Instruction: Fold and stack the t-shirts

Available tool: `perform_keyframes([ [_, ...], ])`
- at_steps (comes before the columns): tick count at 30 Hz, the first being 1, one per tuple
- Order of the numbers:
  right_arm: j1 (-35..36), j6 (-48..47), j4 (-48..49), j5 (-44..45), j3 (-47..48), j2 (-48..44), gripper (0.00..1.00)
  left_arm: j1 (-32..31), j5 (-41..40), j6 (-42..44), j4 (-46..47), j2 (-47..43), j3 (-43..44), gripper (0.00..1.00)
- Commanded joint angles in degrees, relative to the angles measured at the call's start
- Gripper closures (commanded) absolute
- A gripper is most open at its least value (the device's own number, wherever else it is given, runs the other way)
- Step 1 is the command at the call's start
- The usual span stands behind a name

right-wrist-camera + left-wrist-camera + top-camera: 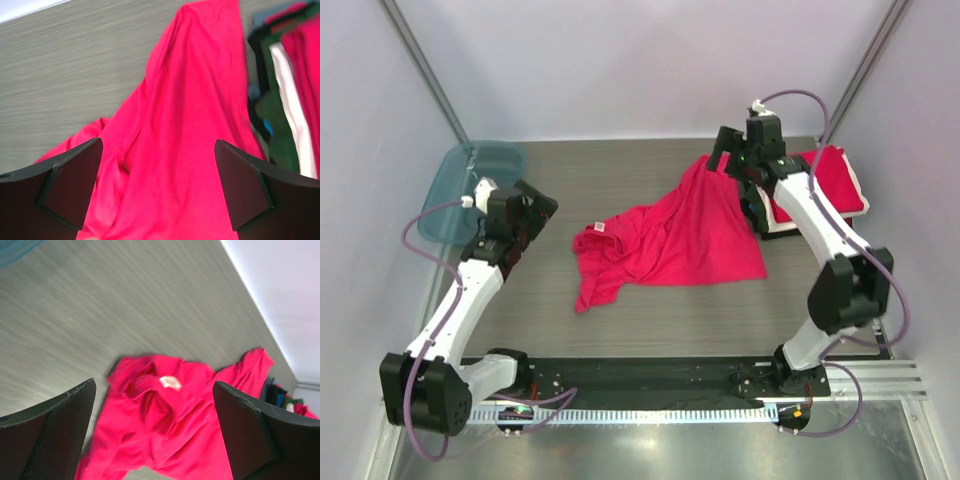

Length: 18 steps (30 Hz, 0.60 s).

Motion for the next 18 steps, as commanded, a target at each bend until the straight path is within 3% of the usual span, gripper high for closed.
perform_keyframes([
  [1,-0.03,2.78,7.8,4.11,-9.02,-11.4,0.0,0.55,3.11,2.08,9.04,-4.31,-8.12,0.0],
  [2,-0.12,3.4,8.25,4.02,-11.31,-12.73,0.03,0.64,5.39,2.51,12.02,-5.1,-9.62,0.0],
  [3,-0.38,4.28,8.26,3.5,-15.07,-15.35,0.18,0.64,7.68,3.3,12.74,-5.11,-11.11,0.0],
  [4,-0.47,5.94,8.26,2.62,-17.11,-16.51,0.21,0.64,12.22,3.48,11.79,-4.59,-11.21,0.01],
  [8,-0.56,10.07,6.42,5.67,-29.39,-22.48,0.27,-0.5,20.09,4.71,5.92,-2.39,-11.21,0.05],
  [14,-1.26,15.52,2.72,13.59,-43.91,-31.36,0.43,-0.94,18.42,8.23,-4.2,-7.65,-14.28,0.06],
  [18,-3.81,17.99,2.02,13.08,-49.38,-34.36,0.47,-0.85,21.14,7.71,-6.05,-10.82,-16.66,0.05],
])
